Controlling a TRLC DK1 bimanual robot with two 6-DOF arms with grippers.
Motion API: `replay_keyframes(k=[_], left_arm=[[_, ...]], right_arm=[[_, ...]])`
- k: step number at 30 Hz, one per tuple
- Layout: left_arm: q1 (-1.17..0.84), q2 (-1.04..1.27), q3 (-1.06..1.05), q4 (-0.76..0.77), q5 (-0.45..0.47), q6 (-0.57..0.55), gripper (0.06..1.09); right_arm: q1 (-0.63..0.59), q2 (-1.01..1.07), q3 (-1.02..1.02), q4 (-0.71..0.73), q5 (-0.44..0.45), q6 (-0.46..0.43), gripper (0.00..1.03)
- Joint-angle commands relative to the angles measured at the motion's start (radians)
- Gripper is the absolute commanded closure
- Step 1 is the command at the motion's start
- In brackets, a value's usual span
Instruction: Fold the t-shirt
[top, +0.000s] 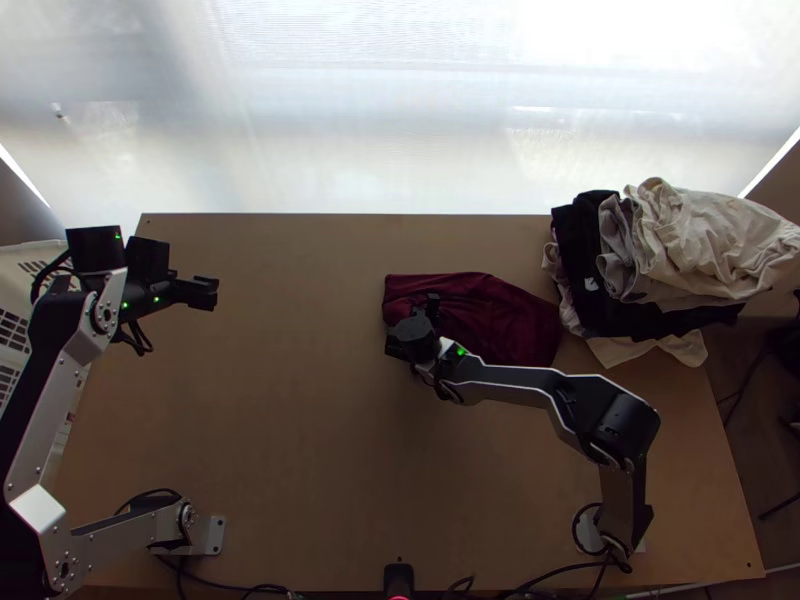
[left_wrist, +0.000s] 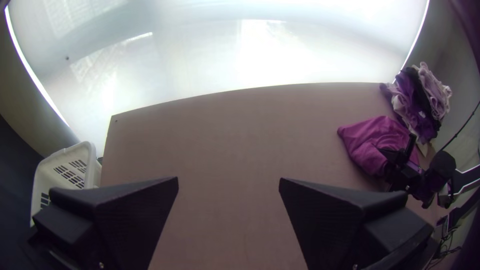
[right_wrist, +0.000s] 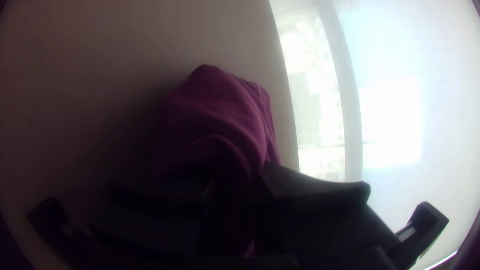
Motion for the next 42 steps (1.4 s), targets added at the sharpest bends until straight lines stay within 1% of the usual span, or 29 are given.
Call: replay_keyframes(k=[1, 7, 13, 19, 25, 30, 33, 42], left_arm=[[0.018, -0.006, 0.006, 0.002, 0.0, 0.009, 0.1], [0.026, -0.008, 0.029, -0.004, 0.0, 0.009, 0.1], [-0.003, -0.017, 0.053, -0.032, 0.001, -0.015, 0.1], [-0.035, -0.036, 0.053, -0.061, 0.001, -0.027, 0.1], [-0.04, -0.052, 0.043, -0.09, 0.0, -0.032, 0.1], [-0.04, -0.074, 0.014, -0.11, -0.005, -0.038, 0.1], [-0.041, -0.088, -0.006, -0.115, -0.009, -0.038, 0.1], [-0.049, -0.111, -0.054, -0.116, -0.018, -0.044, 0.1]], right_arm=[[-0.008, -0.091, -0.005, 0.021, -0.005, 0.022, 1.0], [-0.061, -0.26, 0.068, 0.021, -0.005, 0.02, 1.0], [-0.123, -0.366, 0.145, 0.004, -0.003, -0.03, 1.0], [-0.187, -0.438, 0.14, -0.009, -0.003, 0.008, 1.0], [-0.264, -0.464, 0.214, -0.067, -0.002, 0.066, 1.0], [-0.327, -0.462, 0.337, -0.119, -0.002, 0.069, 1.0], [-0.373, -0.452, 0.41, -0.167, -0.003, 0.092, 1.0], [-0.474, -0.421, 0.575, -0.245, -0.005, 0.088, 1.0]])
